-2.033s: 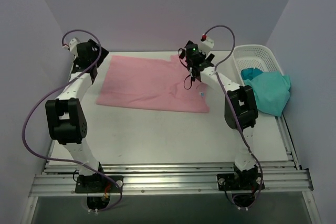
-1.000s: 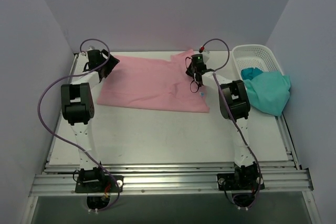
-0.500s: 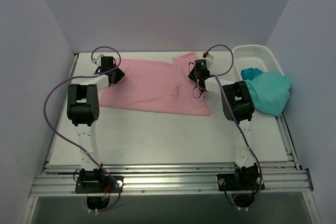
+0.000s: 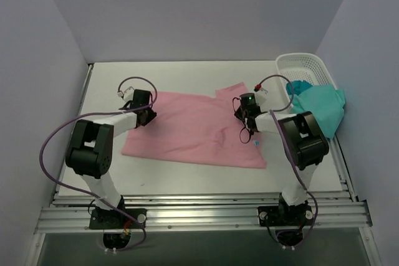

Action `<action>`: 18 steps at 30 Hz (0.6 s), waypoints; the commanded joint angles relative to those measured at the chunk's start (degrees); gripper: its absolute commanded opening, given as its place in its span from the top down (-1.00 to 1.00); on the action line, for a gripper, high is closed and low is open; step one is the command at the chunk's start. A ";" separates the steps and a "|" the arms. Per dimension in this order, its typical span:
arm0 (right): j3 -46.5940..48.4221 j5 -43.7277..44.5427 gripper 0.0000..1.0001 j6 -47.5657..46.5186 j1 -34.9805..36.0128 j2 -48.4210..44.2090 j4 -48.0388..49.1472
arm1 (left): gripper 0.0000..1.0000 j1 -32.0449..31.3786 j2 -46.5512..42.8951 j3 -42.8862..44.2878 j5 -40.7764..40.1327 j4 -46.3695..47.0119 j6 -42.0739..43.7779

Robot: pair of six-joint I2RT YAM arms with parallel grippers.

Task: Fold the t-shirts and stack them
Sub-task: Fold the tshirt

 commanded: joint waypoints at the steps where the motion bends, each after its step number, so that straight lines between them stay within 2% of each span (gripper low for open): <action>1: -3.89 7.87 1.00 2.52 4.97 -7.37 -10.40 | 0.25 -2.08 -10.14 -5.76 -4.45 -0.55 -2.27; 5: -2.85 16.48 1.00 4.10 12.44 -18.09 -19.63 | 0.23 -4.19 -20.96 -7.71 -7.16 -5.28 -2.28; 6: -2.49 17.37 0.92 4.45 13.24 -20.02 -20.59 | 0.20 -4.63 -22.99 -6.49 -8.22 -6.34 -2.01; 7: -2.14 18.08 0.59 4.28 13.94 -23.78 -22.26 | 0.16 -5.07 -26.84 -5.69 -8.40 -8.18 -1.23; 9: 0.66 20.70 0.07 3.84 15.78 -26.80 -24.20 | -0.10 -5.42 -29.85 -3.85 -8.58 -9.77 -0.08; 10: 1.80 21.68 -0.46 3.14 16.40 -28.81 -25.77 | -0.27 -5.51 -31.95 -2.01 -8.40 -10.65 0.36; 11: 4.34 22.65 -0.65 2.61 16.76 -29.35 -26.40 | -0.39 -5.51 -32.67 -1.12 -8.40 -10.92 1.41; 12: 5.67 24.05 -0.75 2.17 16.94 -29.62 -26.93 | -0.66 -5.51 -33.11 -0.24 -8.58 -11.18 1.85; 14: 8.31 25.46 -0.87 0.42 16.68 -28.58 -27.72 | -0.87 -5.34 -33.38 1.34 -8.67 -10.49 3.25; 15: 10.93 25.90 -0.87 -0.37 15.63 -27.87 -27.81 | -0.94 -5.25 -33.12 1.69 -8.58 -9.96 3.70; 18: 16.64 23.81 -0.87 -3.27 12.38 -21.91 -27.11 | -0.94 -4.29 -29.44 3.01 -6.74 -8.11 5.46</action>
